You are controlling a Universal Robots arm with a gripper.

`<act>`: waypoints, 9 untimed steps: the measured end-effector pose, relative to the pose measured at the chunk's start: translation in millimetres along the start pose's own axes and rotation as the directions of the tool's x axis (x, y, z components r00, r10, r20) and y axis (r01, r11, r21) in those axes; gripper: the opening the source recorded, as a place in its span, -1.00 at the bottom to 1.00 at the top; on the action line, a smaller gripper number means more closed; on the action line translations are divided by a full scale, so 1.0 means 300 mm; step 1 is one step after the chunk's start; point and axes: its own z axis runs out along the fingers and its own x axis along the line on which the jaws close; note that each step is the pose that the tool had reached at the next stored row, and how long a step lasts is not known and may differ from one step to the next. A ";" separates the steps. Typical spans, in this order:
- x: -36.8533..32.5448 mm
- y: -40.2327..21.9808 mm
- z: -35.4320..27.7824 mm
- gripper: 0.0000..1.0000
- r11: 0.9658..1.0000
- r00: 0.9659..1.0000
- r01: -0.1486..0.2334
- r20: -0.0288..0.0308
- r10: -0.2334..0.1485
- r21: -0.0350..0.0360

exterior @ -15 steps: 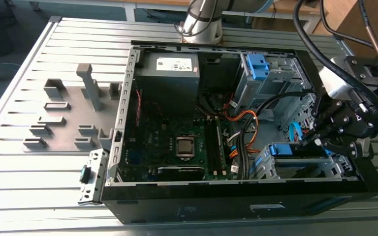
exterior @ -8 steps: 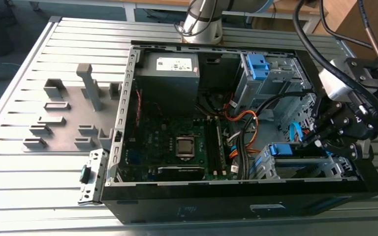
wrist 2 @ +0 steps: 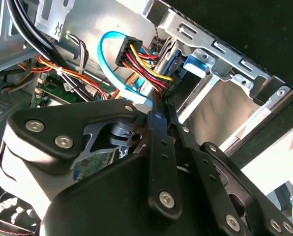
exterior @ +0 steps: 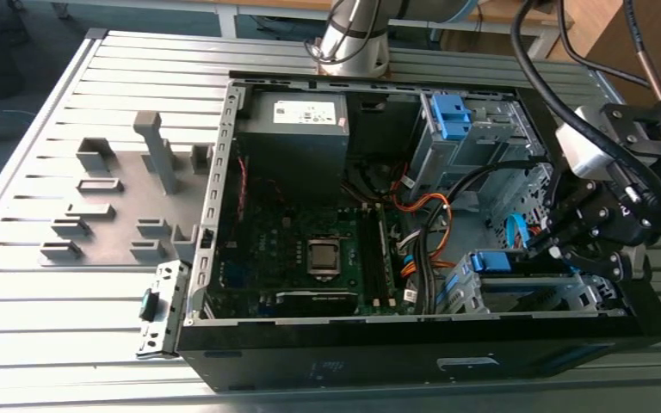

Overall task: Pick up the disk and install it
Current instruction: 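Insert the first disk wire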

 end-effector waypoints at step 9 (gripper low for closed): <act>-0.005 0.004 -0.050 -0.54 1.000 1.000 0.000 0.000 0.000 0.000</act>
